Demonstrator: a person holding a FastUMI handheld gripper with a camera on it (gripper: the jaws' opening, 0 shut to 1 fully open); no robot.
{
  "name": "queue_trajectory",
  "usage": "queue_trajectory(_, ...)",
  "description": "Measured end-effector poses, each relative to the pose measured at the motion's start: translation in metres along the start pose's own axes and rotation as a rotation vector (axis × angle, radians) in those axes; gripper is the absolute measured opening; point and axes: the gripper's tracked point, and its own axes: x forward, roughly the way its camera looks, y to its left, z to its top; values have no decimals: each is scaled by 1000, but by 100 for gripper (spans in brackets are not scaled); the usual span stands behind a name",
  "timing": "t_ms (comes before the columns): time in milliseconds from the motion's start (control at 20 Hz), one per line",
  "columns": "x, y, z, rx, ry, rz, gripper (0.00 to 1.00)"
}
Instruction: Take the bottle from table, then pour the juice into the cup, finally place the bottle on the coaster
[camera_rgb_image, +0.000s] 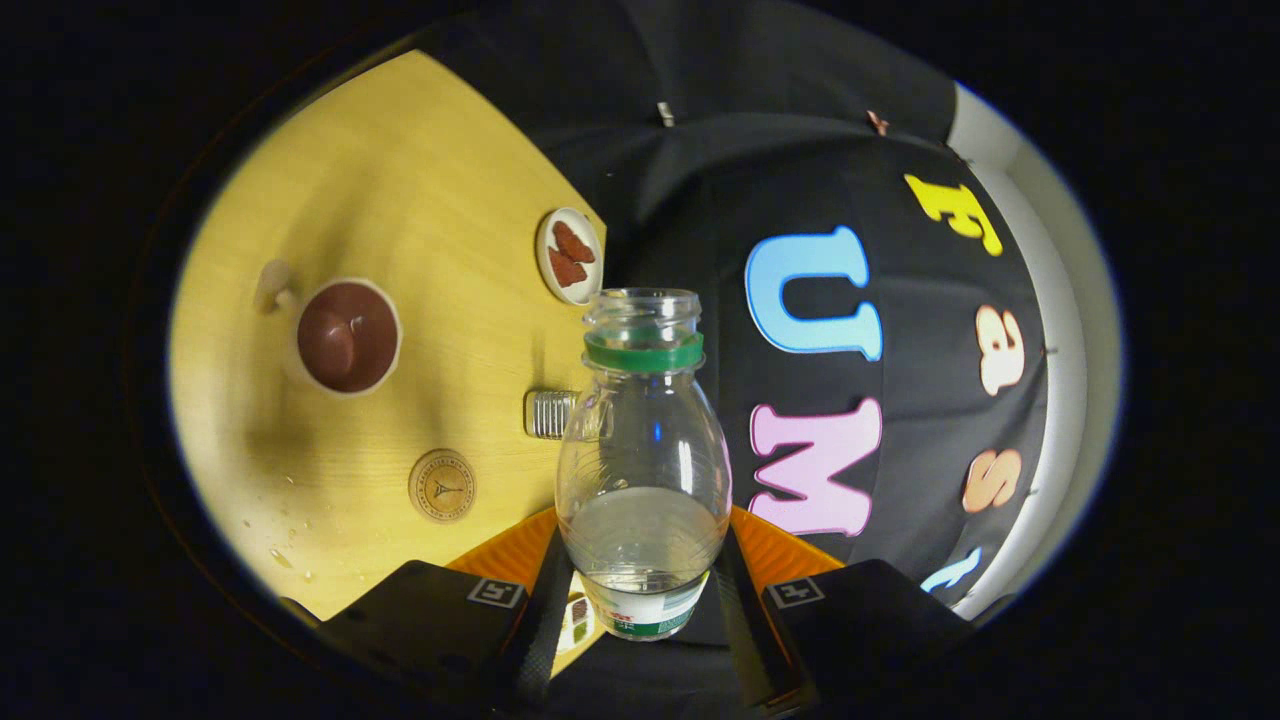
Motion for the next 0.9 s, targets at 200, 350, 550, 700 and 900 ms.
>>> queue_trajectory(200,-7,-12,-8,298,7,59,73)
queue_trajectory(350,-19,-28,-6,496,-33,80,73)
queue_trajectory(550,-25,-37,4,768,-133,141,73)
queue_trajectory(700,-19,-37,-3,866,-156,154,73)
queue_trajectory(900,-13,-11,-3,1006,-152,246,73)
